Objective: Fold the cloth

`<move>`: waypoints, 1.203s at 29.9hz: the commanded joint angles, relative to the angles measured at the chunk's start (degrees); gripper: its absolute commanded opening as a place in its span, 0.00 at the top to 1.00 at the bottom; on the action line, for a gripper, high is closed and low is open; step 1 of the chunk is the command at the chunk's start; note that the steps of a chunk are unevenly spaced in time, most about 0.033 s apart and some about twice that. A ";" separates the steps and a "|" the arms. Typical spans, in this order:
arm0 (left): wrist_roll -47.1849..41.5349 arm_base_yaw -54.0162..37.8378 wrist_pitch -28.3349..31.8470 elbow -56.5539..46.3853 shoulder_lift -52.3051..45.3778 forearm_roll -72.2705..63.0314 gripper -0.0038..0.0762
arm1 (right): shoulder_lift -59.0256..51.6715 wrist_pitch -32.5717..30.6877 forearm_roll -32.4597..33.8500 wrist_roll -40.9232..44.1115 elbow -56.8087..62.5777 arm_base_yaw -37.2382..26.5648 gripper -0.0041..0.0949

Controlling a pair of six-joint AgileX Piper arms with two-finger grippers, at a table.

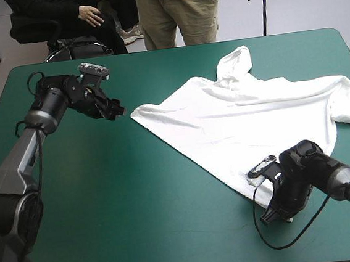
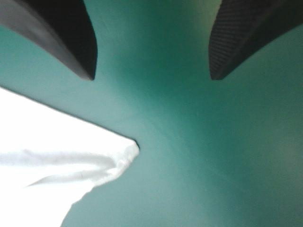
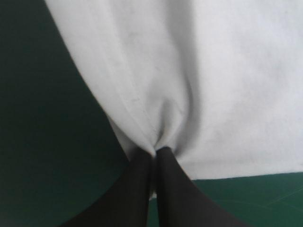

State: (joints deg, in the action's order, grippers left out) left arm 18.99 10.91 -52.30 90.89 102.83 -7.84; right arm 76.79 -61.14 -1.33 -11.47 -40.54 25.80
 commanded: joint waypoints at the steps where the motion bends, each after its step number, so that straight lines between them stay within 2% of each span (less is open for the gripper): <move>1: 1.21 0.01 0.73 7.98 3.02 -1.37 0.35 | 0.37 1.04 -5.50 -1.08 0.38 0.10 0.97; 12: 6.11 0.67 -4.00 22.28 18.56 -7.04 0.35 | 0.37 1.91 -6.94 -1.08 0.38 0.10 0.97; 20: 9.68 3.32 -4.31 23.24 23.11 -7.01 0.35 | 0.37 2.61 -7.03 -1.08 0.38 0.10 0.97; 24: 9.91 4.58 -6.76 23.24 24.74 -6.62 0.36 | 0.37 2.89 -7.03 -1.08 0.38 0.10 0.97; 26: 9.91 5.07 -8.28 23.24 25.00 -5.75 0.42 | 0.37 3.03 -7.03 -1.08 0.38 0.10 0.97; 28: 9.80 5.24 -10.92 23.24 25.00 -4.49 0.61 | 0.37 3.57 -7.03 -1.08 0.38 0.10 0.97; 31: 9.29 5.24 -15.46 23.24 25.00 -4.18 0.98 | 0.37 5.26 -7.20 -1.08 0.38 0.10 0.97; 36: 7.43 5.13 -18.00 23.24 24.21 -3.78 0.97 | 0.37 9.08 -7.99 0.47 0.16 0.10 0.97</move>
State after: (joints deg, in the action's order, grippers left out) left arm 27.77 15.87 -63.39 114.07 129.18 -12.39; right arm 76.79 -60.42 -1.70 -11.54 -40.54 25.75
